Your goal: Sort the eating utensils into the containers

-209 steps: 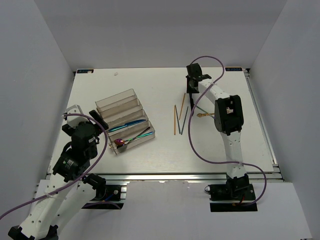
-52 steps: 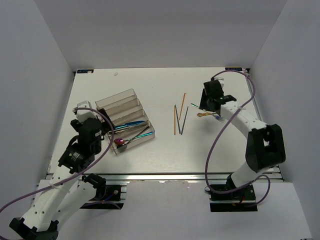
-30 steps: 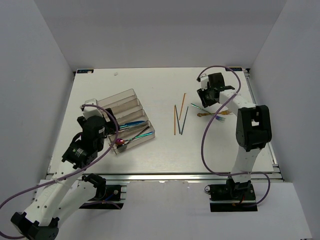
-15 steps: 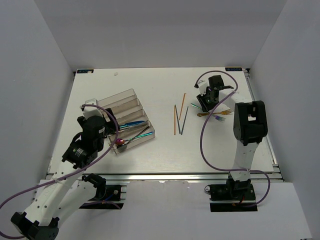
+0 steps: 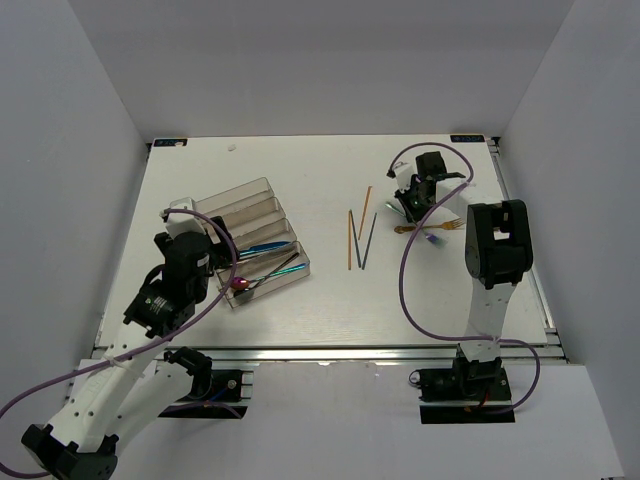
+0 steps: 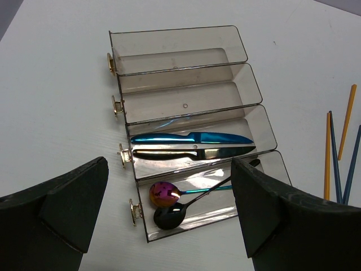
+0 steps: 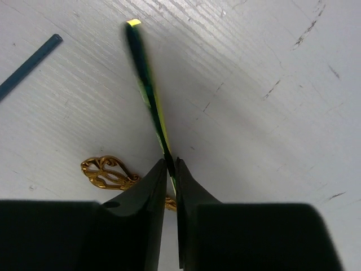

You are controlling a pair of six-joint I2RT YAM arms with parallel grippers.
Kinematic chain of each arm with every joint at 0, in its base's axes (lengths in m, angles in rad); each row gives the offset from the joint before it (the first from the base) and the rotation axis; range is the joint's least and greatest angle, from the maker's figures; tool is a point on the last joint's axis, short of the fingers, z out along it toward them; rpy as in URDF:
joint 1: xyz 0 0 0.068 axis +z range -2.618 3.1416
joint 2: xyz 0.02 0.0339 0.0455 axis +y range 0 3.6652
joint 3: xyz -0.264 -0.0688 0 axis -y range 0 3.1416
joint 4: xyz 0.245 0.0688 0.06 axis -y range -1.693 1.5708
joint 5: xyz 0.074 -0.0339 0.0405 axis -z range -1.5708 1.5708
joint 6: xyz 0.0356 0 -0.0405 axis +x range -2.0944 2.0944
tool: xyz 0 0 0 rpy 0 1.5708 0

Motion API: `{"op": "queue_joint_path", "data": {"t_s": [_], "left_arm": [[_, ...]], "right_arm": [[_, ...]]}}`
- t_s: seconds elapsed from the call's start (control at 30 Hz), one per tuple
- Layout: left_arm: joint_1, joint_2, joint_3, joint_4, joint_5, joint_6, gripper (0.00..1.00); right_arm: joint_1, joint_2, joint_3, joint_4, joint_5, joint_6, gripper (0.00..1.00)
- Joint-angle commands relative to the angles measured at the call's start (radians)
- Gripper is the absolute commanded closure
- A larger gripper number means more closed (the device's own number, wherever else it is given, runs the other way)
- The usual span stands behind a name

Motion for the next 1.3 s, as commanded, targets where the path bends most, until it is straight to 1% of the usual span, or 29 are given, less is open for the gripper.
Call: {"op": "queue_joint_path", "data": {"t_s": [0.0, 0.03, 0.17, 0.33, 0.43, 0.53, 0.6, 0.63, 0.67, 0.7, 0.77, 0.83, 0.87, 0.93, 1.07, 1.1, 1.17, 1.2, 1.27], "left_arm": [[0.002, -0.011, -0.009, 0.012, 0.011, 0.009, 0.02], [0.002, -0.013, -0.009, 0.012, 0.011, 0.009, 0.02], [0.002, -0.011, -0.009, 0.012, 0.009, 0.009, 0.02], [0.002, -0.011, -0.009, 0.011, 0.006, 0.009, 0.02], [0.002, -0.013, -0.007, 0.009, 0.006, 0.007, 0.02], [0.002, -0.025, -0.007, 0.011, 0.020, 0.004, 0.02], [0.002, -0.036, -0.006, 0.012, 0.017, 0.004, 0.02], [0.002, -0.041, -0.006, 0.012, 0.009, 0.004, 0.02], [0.002, -0.047, -0.004, 0.011, 0.005, 0.000, 0.02], [0.002, -0.050, -0.004, 0.006, -0.001, -0.003, 0.02], [0.002, -0.060, -0.001, 0.001, -0.024, -0.014, 0.02], [0.002, -0.088, -0.004, 0.004, -0.041, -0.016, 0.02], [0.002, -0.099, -0.004, 0.006, -0.058, -0.016, 0.02], [0.002, -0.126, -0.007, 0.008, -0.073, -0.017, 0.02], [0.002, -0.137, -0.009, 0.006, -0.101, -0.019, 0.02], [0.001, -0.133, -0.009, 0.003, -0.104, -0.017, 0.02], [0.002, -0.114, -0.004, -0.002, -0.106, -0.017, 0.02], [0.002, -0.108, -0.003, -0.005, -0.107, -0.017, 0.02], [0.002, -0.099, -0.001, -0.006, -0.107, -0.017, 0.02]], "right_arm": [[-0.003, 0.019, -0.012, 0.009, 0.015, -0.011, 0.88], [-0.003, 0.019, -0.010, 0.006, 0.014, -0.014, 0.94], [-0.003, -0.004, -0.016, 0.012, 0.023, -0.017, 1.00], [0.002, -0.039, 0.013, -0.001, 0.078, 0.011, 1.00], [0.024, -0.105, 0.024, 0.009, 0.110, 0.049, 1.00], [0.070, -0.189, 0.037, 0.012, 0.112, 0.112, 1.00], [0.126, -0.243, 0.039, 0.013, 0.110, 0.138, 1.00], [0.149, -0.260, 0.025, 0.025, 0.151, 0.147, 1.00], [0.196, -0.289, 0.021, 0.050, 0.162, 0.147, 1.00], [0.218, -0.300, 0.016, 0.058, 0.166, 0.149, 1.00], [0.291, -0.326, 0.008, 0.082, 0.108, 0.132, 1.00], [0.336, -0.343, -0.013, 0.166, -0.021, 0.111, 1.00], [0.377, -0.343, -0.012, 0.194, -0.052, 0.105, 1.00], [0.420, -0.317, 0.014, 0.246, -0.121, 0.089, 1.00], [0.550, -0.217, 0.160, 0.279, -0.167, 0.002, 1.00], [0.564, -0.193, 0.233, 0.283, -0.198, -0.018, 1.00], [0.600, -0.096, 0.322, 0.279, -0.230, -0.053, 1.00], [0.606, -0.064, 0.417, 0.274, -0.270, -0.087, 1.00], [0.614, 0.036, 0.503, 0.276, -0.314, -0.110, 1.00]]}}
